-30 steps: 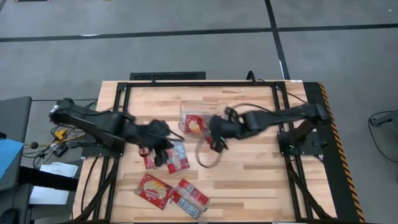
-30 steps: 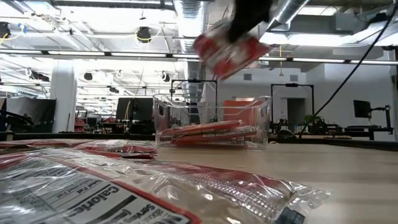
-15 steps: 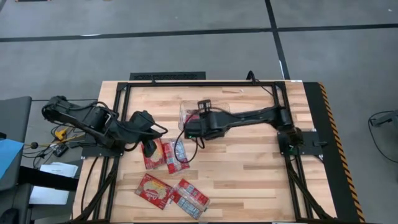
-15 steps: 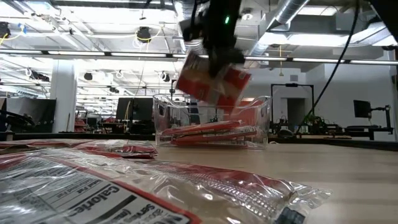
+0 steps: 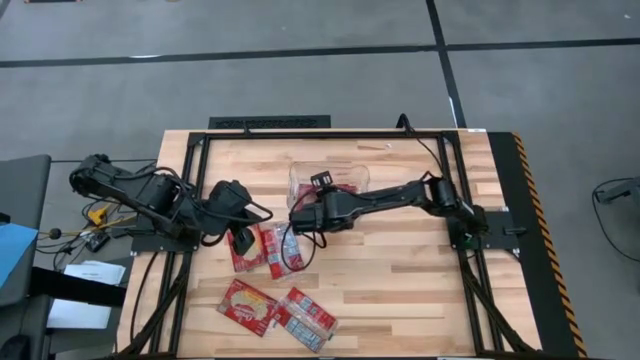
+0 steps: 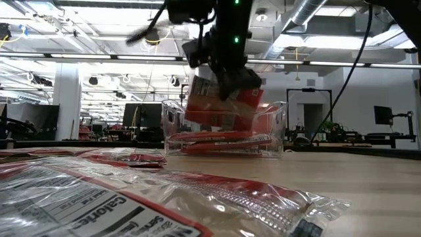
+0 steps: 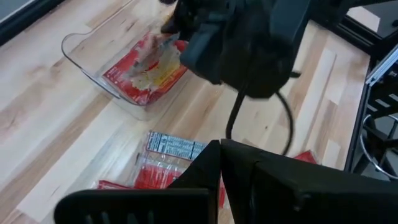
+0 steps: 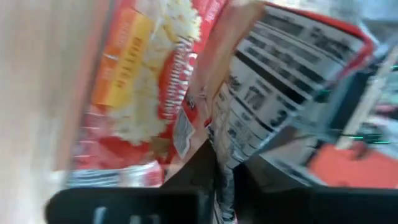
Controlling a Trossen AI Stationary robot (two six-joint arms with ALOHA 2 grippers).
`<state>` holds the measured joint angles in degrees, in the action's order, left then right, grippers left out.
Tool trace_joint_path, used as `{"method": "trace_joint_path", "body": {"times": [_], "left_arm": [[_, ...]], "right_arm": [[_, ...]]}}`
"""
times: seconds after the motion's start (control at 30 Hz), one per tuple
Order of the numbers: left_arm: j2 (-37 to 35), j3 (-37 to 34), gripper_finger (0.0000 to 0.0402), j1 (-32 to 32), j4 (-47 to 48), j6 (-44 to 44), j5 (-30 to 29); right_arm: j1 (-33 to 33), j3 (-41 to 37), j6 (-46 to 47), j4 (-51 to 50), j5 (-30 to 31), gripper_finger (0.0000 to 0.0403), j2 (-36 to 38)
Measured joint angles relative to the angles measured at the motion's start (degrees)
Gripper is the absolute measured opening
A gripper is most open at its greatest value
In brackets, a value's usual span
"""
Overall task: Sort popcorn bags into baskets
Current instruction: Put the red popcorn bag into the transparent bin
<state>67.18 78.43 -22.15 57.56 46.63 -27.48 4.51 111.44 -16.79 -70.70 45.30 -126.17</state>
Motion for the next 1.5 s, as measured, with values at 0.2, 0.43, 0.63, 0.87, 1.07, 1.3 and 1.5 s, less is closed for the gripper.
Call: {"method": "trace_joint_path", "body": {"times": [0.2,0.43,0.63,0.87,1.07,1.3,1.5], "left_arm": [[0.0,0.0,0.0,0.0,0.0,0.2,0.0],[0.0,0.0,0.0,0.0,0.0,0.0,0.0],[0.0,0.0,0.0,-0.2,0.2,-0.4,0.0],[0.0,0.0,0.0,-1.5,1.2,-0.4,0.0],[-0.2,-0.7,0.0,-8.1,9.0,4.6,-1.6],[-1.7,-16.5,0.0,-22.2,6.1,25.9,-12.9],[1.2,-35.0,0.0,-20.2,-22.5,29.1,-17.5]], "right_arm": [[-0.2,0.1,2.1,1.3,-7.1,0.0122,2.4],[0.5,0.1,4.8,1.3,-13.1,0.0194,3.3],[2.4,0.4,4.9,0.7,-15.1,0.0204,3.1],[4.2,6.2,5.9,1.4,-20.8,0.0169,3.2],[4.4,6.4,17.0,4.5,-33.4,0.0149,3.7],[9.4,6.4,27.9,5.6,-38.0,0.0147,7.1],[15.7,6.5,35.6,6.4,-29.7,0.0132,10.2]]}}
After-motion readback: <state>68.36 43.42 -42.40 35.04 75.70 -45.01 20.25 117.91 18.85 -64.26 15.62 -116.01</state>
